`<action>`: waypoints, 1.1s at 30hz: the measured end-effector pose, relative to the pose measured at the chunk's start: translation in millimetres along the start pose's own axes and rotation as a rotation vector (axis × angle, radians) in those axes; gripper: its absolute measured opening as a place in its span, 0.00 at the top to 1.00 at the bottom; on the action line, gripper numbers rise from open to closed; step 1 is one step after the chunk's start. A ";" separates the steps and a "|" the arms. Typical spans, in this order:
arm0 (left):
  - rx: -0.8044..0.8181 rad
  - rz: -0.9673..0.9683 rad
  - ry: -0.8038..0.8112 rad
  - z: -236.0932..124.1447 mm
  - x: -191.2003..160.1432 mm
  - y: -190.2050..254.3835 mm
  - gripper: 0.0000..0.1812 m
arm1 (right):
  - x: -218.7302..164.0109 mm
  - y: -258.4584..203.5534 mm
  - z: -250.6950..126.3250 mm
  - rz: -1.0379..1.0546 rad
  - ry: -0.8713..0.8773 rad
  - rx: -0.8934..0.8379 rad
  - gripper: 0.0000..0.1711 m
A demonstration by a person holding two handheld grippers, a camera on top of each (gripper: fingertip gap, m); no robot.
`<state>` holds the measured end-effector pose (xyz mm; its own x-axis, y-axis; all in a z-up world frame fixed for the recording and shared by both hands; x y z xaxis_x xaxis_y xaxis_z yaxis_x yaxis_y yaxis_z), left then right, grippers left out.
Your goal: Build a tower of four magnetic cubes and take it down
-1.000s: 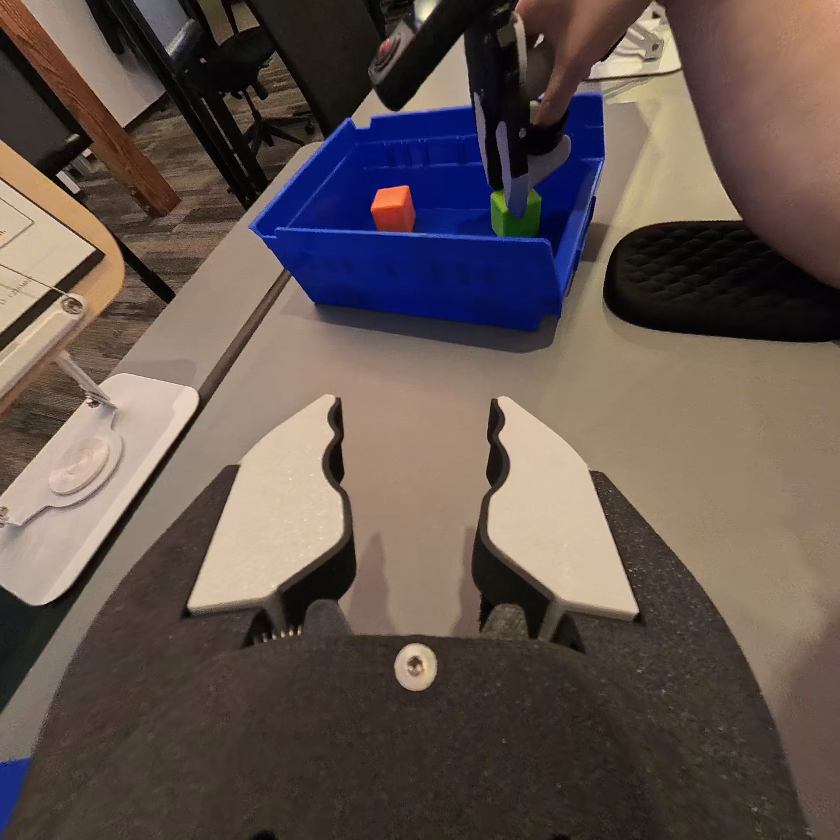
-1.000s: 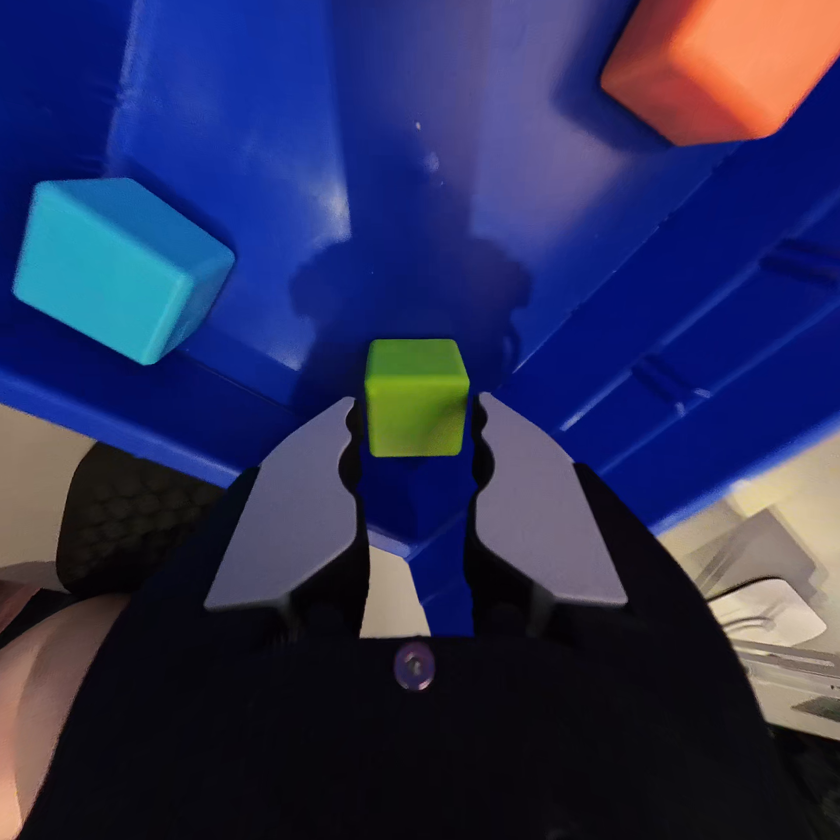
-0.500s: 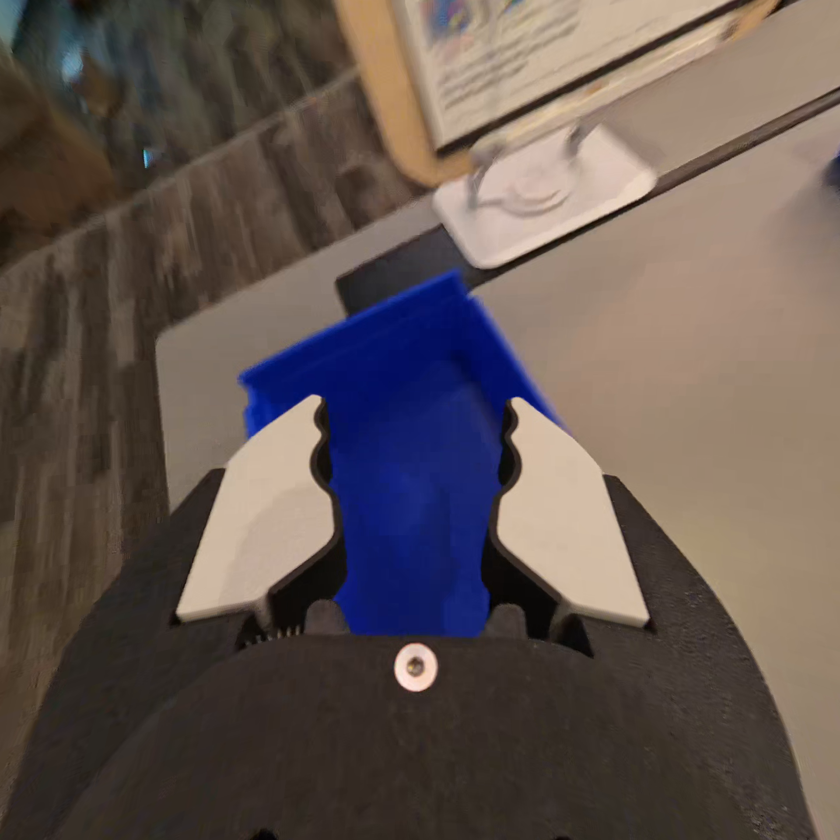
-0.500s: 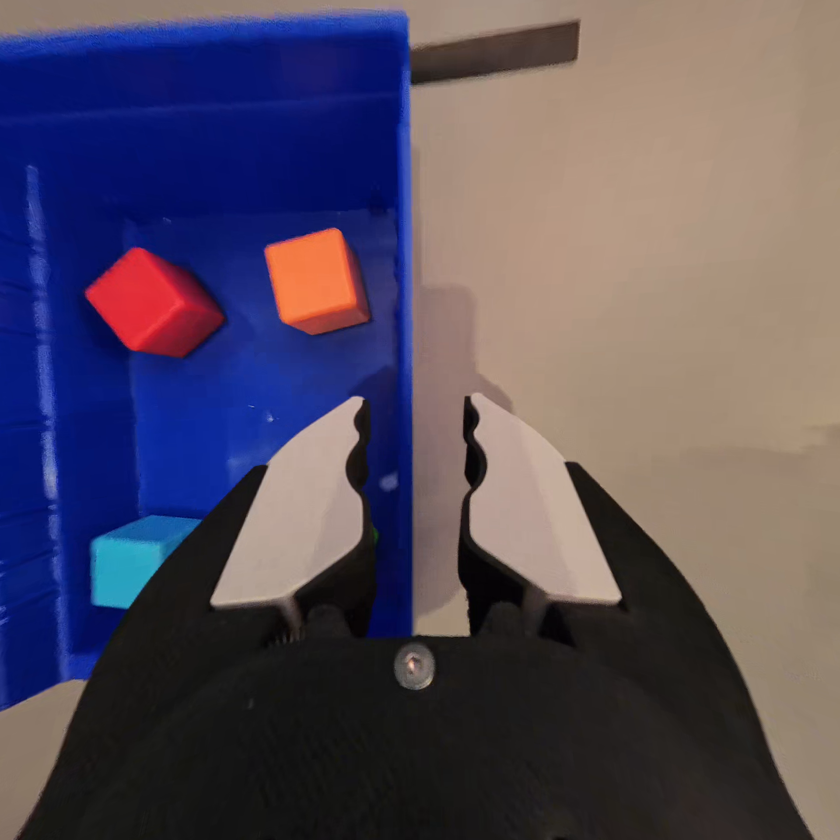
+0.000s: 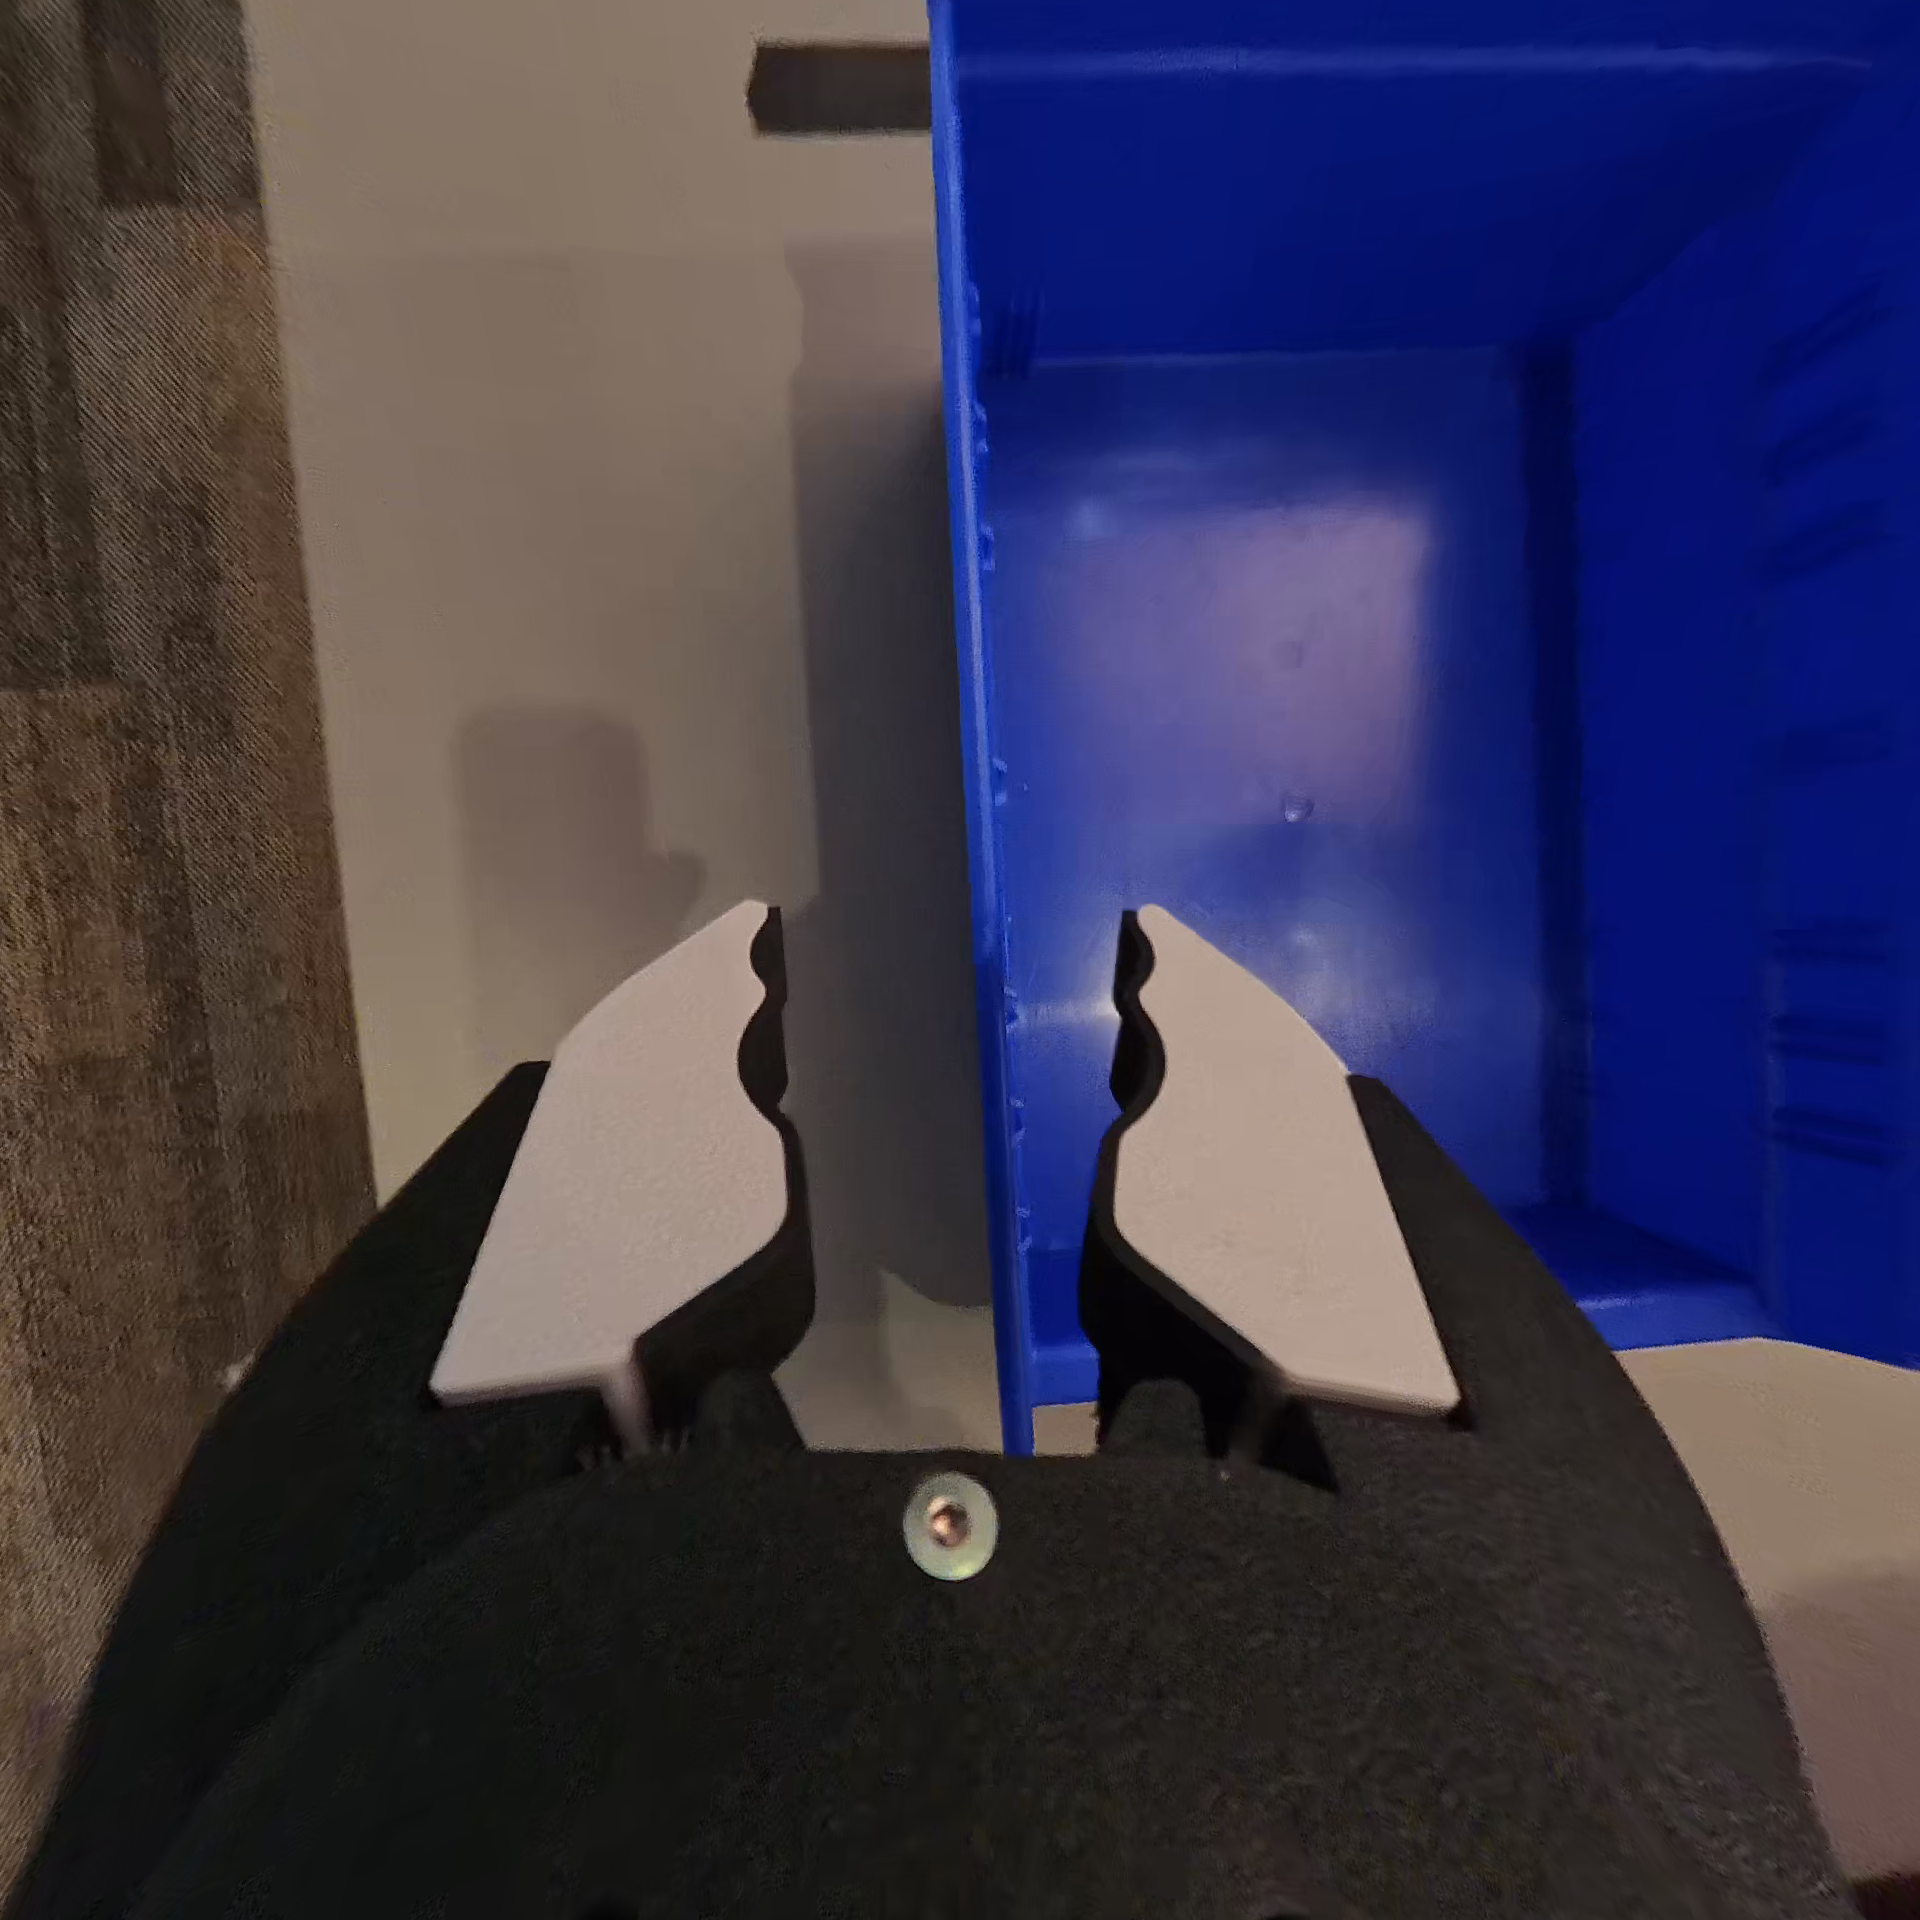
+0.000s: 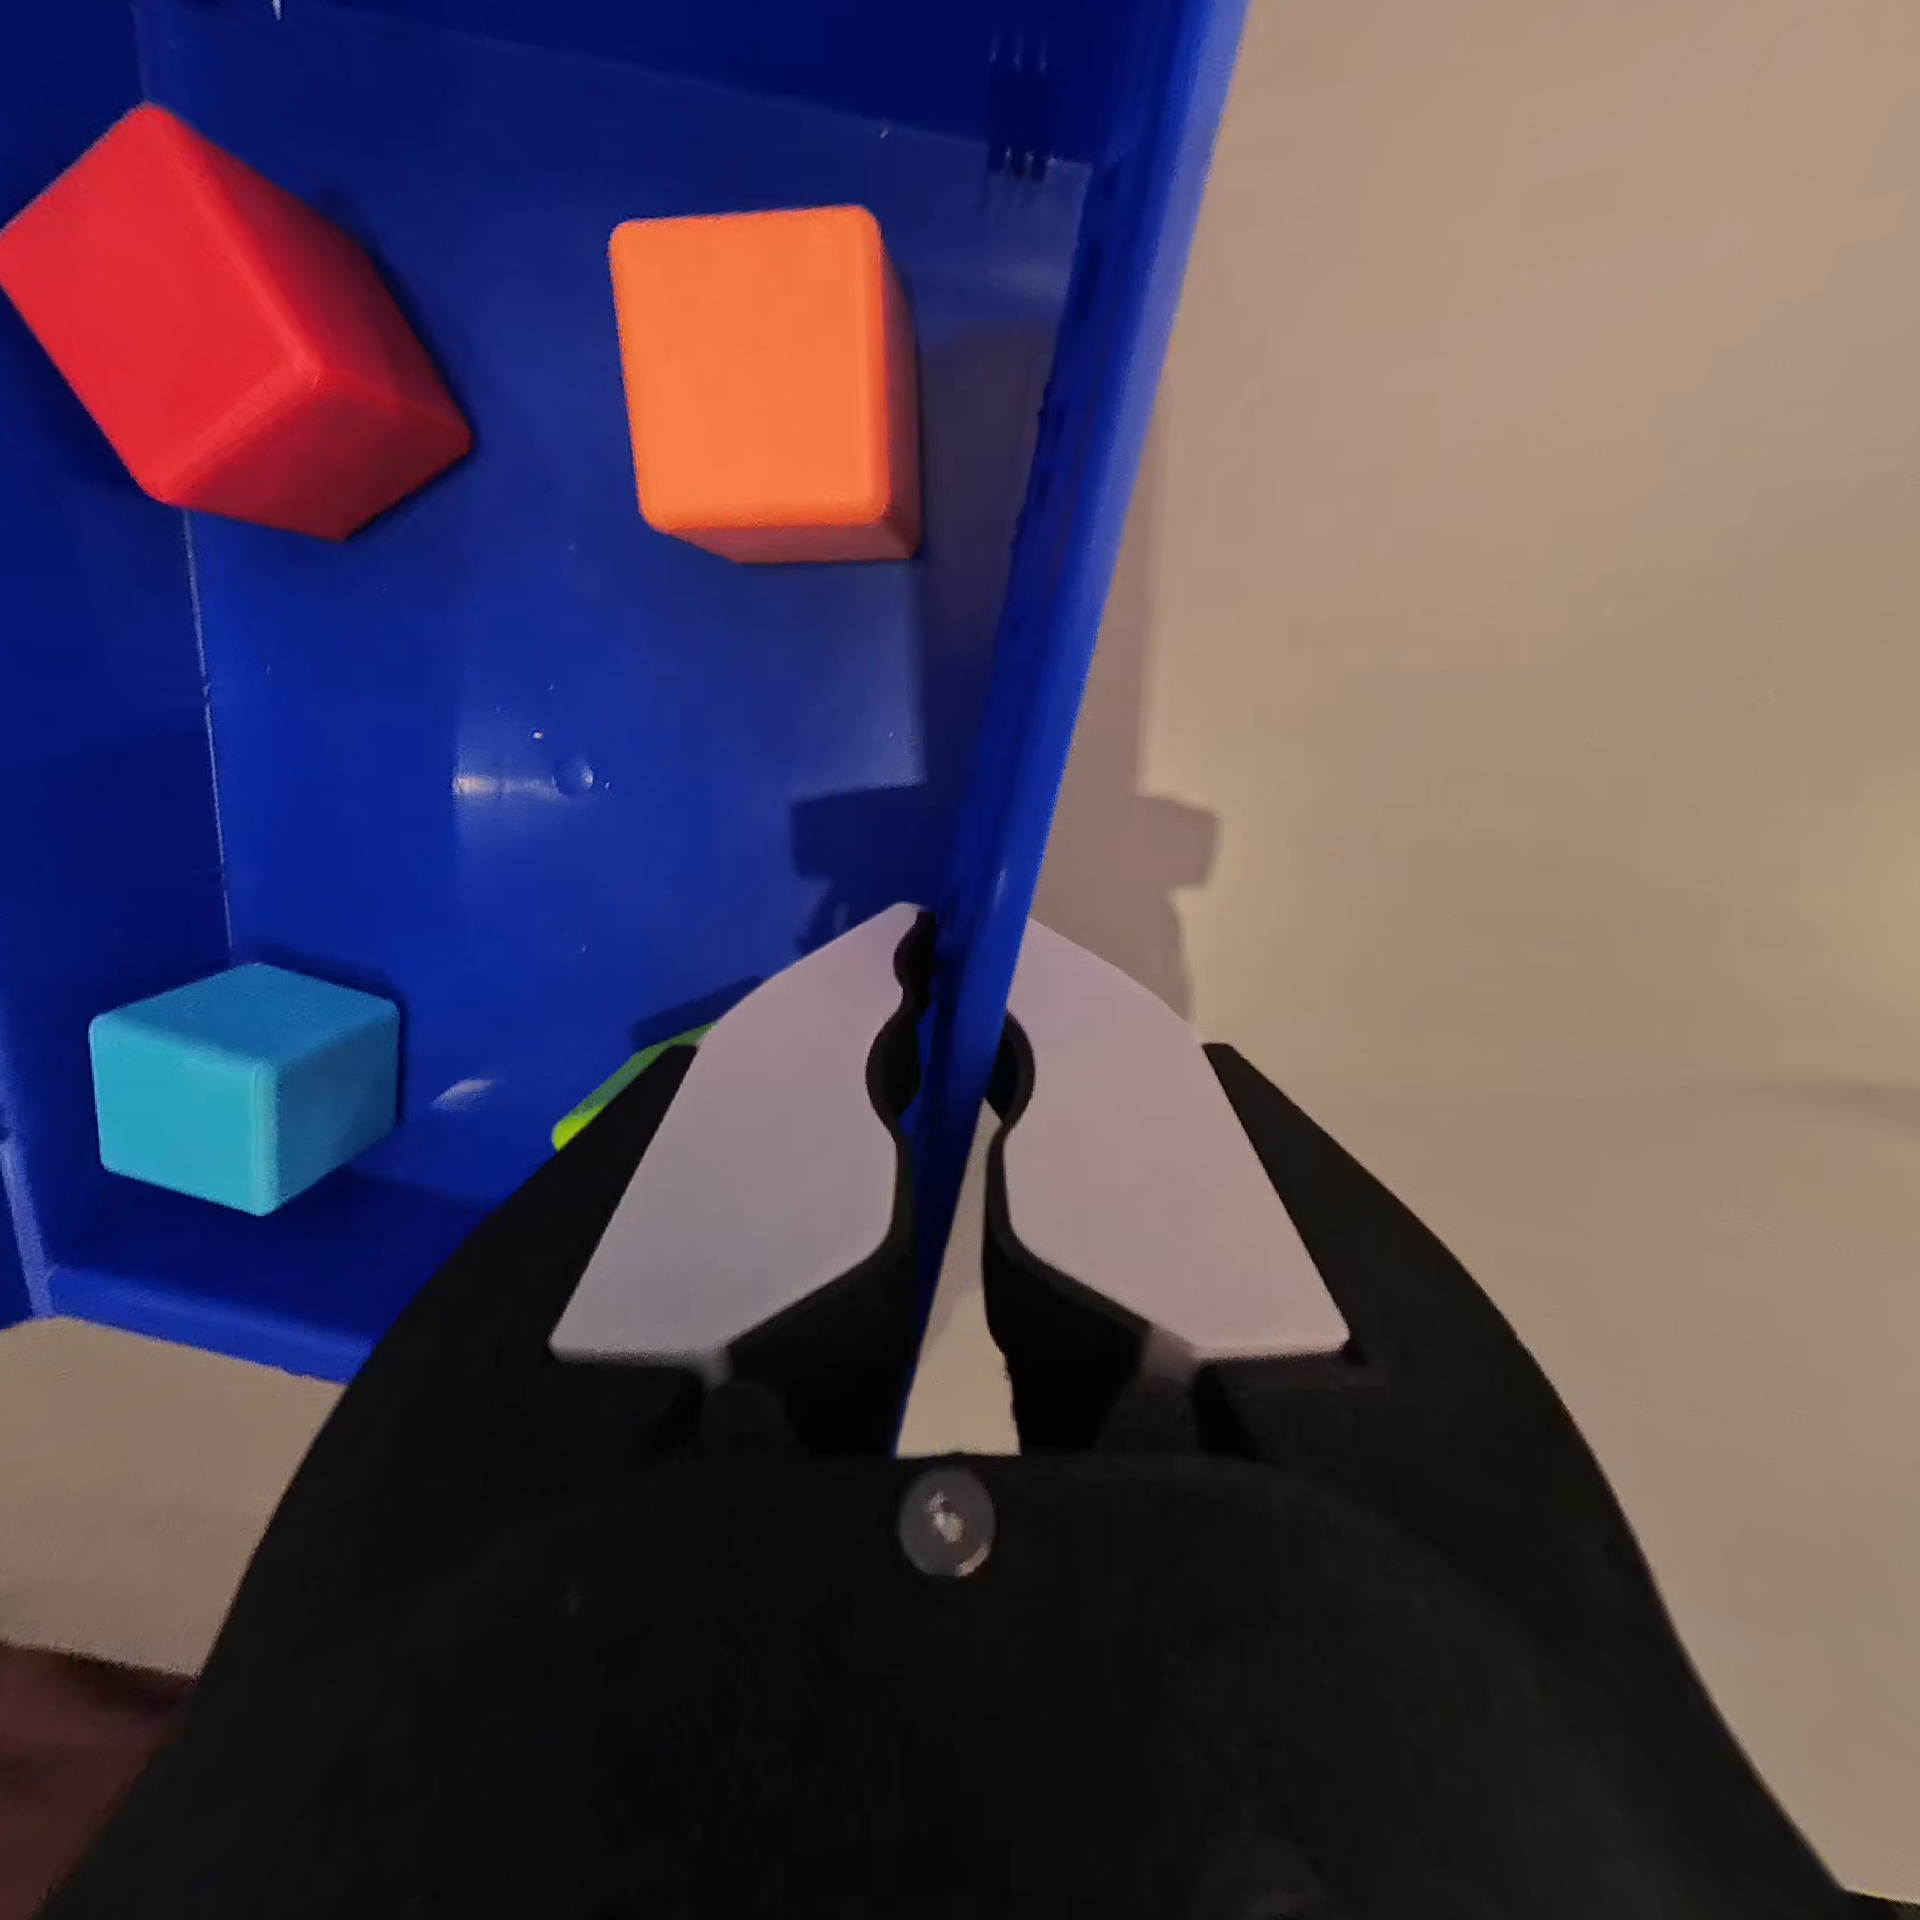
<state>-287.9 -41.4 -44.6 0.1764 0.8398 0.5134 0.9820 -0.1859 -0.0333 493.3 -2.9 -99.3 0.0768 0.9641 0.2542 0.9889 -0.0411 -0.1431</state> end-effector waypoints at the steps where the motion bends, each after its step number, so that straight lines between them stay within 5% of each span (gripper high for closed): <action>1: -0.012 0.005 -0.034 5.1 -3.7 2.5 0.67 | -1.3 -5.9 0.5 -0.011 -0.012 0.011 0.95; 6: -0.033 -0.005 -0.227 31.4 -23.5 13.8 0.96 | -7.9 -38.7 3.3 -0.058 -0.075 0.054 0.95; 18: -0.073 0.217 -0.358 47.7 -4.7 102.7 0.94 | -21.6 -128.2 12.2 -0.192 -0.160 0.114 0.95; 33: -0.064 0.535 -0.384 50.8 0.3 212.9 0.81 | -29.5 -145.2 24.3 -0.220 -0.246 0.182 0.89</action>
<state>-75.3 -54.8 -95.1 0.6620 0.7431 0.0974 0.7483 -0.6481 -0.1413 344.4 -19.1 -109.3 -0.1896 0.9798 0.0633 0.9379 0.1998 -0.2836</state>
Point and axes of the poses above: each gripper's, where its closed fingertips meet, z out along the fingers, x out of its top, y = z × x across the jaws, the point moved 2 cm from there along -z, back along the fingers, and after that the axes turned 9 degrees about z, right-handed, at the moved point
